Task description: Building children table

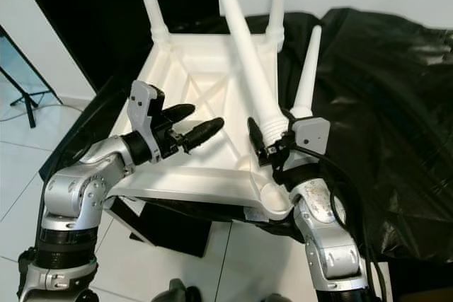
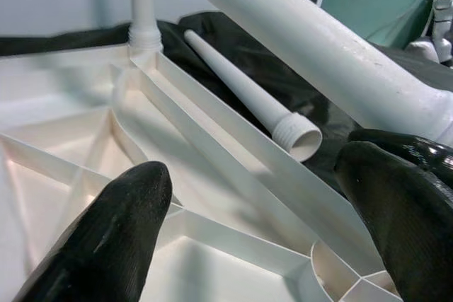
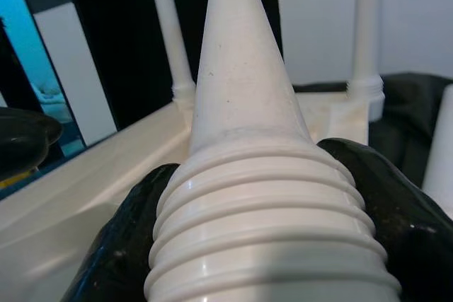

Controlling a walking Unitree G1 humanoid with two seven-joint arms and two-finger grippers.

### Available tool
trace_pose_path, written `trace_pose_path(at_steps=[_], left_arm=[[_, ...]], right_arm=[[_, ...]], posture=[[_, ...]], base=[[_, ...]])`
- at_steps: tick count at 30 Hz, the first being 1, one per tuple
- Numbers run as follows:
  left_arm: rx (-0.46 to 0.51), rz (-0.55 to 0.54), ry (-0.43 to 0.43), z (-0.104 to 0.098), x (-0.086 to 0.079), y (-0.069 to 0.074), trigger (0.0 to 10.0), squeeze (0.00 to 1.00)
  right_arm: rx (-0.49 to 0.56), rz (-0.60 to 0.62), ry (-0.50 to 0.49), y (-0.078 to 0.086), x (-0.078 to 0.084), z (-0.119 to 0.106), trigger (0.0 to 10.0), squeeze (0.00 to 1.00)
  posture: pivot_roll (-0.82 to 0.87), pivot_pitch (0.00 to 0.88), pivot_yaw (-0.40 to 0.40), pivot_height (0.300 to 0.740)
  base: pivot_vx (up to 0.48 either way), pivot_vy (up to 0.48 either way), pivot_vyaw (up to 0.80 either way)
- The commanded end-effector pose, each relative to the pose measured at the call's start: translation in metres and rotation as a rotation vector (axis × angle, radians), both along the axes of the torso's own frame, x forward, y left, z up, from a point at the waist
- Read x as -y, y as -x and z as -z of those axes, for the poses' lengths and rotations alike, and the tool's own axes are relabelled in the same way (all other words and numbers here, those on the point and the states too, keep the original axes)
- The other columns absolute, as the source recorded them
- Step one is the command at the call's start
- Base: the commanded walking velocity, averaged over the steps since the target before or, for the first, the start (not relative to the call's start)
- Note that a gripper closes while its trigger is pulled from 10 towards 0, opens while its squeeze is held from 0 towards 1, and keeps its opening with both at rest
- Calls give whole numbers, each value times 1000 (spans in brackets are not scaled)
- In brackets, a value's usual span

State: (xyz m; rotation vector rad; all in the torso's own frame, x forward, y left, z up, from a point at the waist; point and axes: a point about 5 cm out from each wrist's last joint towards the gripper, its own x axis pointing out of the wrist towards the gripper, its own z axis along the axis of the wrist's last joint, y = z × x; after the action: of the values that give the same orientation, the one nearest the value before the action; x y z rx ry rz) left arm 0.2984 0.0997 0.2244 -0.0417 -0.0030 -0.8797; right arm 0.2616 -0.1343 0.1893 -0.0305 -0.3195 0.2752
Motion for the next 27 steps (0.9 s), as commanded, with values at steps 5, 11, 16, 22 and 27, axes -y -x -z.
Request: trace_pose_path(at_steps=[5,11,16,22,27], left_arm=[[-17,-72,-4,1,-4,-12,10000,0],[-50,-118,6,5,-4,-25,10000,0],[-131,-49,135,3,-3,-31,10000,1000],[-162,32,243,-9,-5,-35,10000,1000],[-179,83,355,-22,-12,-41,10000,671]], right_arm=[[39,-44,22,-7,-6,-2,10000,0],[69,-66,67,-18,-5,-1,10000,0],[126,-86,110,-23,-9,-4,10000,0],[186,-129,152,-25,-15,-5,10000,0],[203,-160,177,-29,-15,-5,10000,0]], posture=[[21,0,21,740],[22,0,21,740],[17,0,20,740],[12,0,17,740],[9,0,18,740]], base=[[0,0,0],[0,0,0],[0,0,0],[0,0,0],[0,0,0]])
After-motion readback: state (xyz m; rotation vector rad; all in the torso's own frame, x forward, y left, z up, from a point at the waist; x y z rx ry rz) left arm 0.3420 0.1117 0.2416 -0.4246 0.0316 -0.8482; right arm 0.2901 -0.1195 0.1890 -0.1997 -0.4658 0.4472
